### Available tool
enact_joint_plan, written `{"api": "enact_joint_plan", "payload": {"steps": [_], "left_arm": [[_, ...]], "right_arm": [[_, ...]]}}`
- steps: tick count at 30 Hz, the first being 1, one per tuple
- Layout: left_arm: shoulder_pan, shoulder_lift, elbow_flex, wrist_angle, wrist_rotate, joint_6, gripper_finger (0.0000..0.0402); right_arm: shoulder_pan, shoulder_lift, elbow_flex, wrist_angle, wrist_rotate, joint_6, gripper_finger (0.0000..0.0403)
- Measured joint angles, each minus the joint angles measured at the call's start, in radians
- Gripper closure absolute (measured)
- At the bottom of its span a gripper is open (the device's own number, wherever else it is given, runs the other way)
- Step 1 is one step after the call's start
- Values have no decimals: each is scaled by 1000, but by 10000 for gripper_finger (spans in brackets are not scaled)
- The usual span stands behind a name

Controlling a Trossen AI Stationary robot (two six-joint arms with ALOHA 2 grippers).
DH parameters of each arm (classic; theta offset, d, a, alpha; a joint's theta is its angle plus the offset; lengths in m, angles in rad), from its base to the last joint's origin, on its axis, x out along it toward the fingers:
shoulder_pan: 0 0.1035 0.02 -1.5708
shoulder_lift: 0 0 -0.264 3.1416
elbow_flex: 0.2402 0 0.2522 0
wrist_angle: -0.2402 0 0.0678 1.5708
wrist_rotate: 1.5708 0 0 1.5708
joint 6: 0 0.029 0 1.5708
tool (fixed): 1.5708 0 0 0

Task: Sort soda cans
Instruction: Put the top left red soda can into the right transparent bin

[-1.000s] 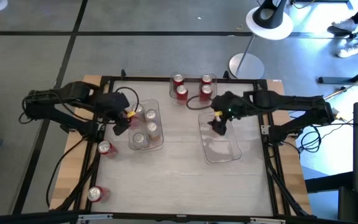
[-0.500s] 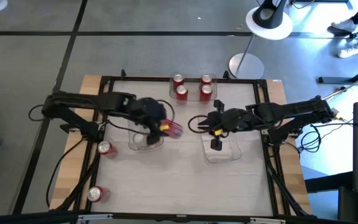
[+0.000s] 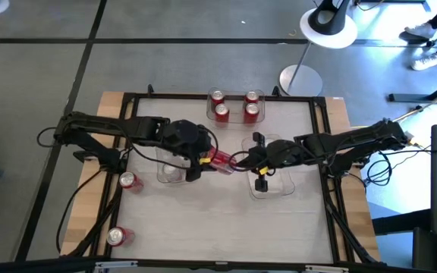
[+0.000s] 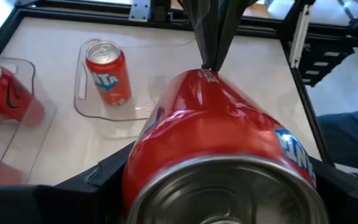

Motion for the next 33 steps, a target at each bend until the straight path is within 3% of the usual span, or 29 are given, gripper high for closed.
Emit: {"api": "enact_joint_plan", "payload": {"steps": [6, 13, 17, 24, 28, 33], "left_arm": [[7, 3, -40, 20, -13, 17, 115], [10, 5, -44, 43, -24, 17, 115], [37, 18, -31, 167, -55, 0, 115], [93, 106, -36, 150, -66, 18, 115], [127, 174, 62, 126, -55, 9, 115], [155, 337, 282, -83, -57, 17, 115]], "right_arm": [[-2, 5, -64, 31, 86, 18, 399], [-2, 3, -80, 3, 88, 27, 399], [7, -30, -31, -245, 101, 82, 401], [38, -169, 80, -608, 152, 233, 401], [36, -244, 79, -733, 193, 266, 401], [36, -293, 78, -798, 268, 269, 401]]}}
